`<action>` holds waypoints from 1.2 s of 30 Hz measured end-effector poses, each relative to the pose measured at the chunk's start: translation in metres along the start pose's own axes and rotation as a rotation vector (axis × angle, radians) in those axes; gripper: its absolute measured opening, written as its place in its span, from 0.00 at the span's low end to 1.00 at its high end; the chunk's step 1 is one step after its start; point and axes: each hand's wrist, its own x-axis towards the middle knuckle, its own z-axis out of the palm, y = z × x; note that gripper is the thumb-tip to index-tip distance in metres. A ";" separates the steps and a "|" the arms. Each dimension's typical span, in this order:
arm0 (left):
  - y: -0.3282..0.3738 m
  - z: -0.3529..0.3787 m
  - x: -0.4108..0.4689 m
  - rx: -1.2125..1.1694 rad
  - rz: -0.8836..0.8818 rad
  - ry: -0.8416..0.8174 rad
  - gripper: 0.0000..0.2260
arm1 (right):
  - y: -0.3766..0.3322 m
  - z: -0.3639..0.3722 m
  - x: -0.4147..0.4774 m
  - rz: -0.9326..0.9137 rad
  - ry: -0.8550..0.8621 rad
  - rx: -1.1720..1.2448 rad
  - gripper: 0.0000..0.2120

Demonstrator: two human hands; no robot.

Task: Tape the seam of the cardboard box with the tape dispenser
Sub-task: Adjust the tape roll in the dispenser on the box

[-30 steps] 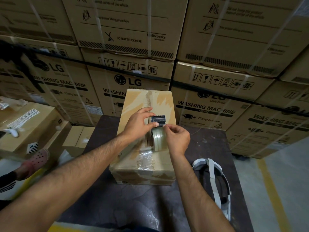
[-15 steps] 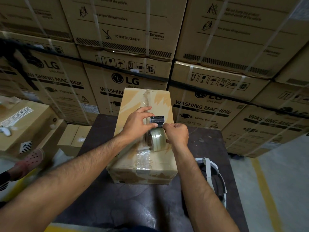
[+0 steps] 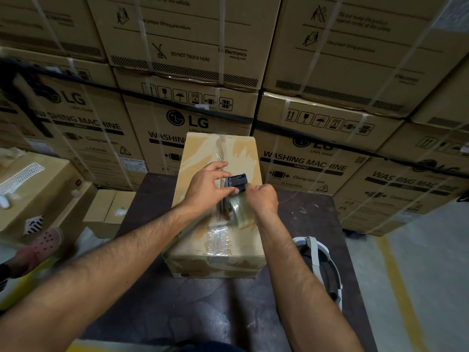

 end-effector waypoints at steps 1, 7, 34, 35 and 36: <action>0.001 0.000 -0.001 -0.001 0.005 0.002 0.24 | -0.001 0.000 0.000 -0.006 -0.008 -0.018 0.14; 0.002 -0.005 -0.004 0.006 0.008 -0.018 0.25 | -0.006 0.001 -0.001 -0.015 -0.055 -0.105 0.10; 0.025 0.010 -0.012 0.289 0.119 0.028 0.28 | -0.033 -0.004 -0.002 0.139 -0.128 0.039 0.22; 0.026 0.010 -0.012 0.273 0.138 0.025 0.27 | -0.032 -0.004 0.000 0.150 -0.136 0.059 0.21; 0.027 0.011 -0.012 0.270 0.164 0.021 0.25 | -0.032 -0.004 0.000 0.166 -0.144 0.074 0.19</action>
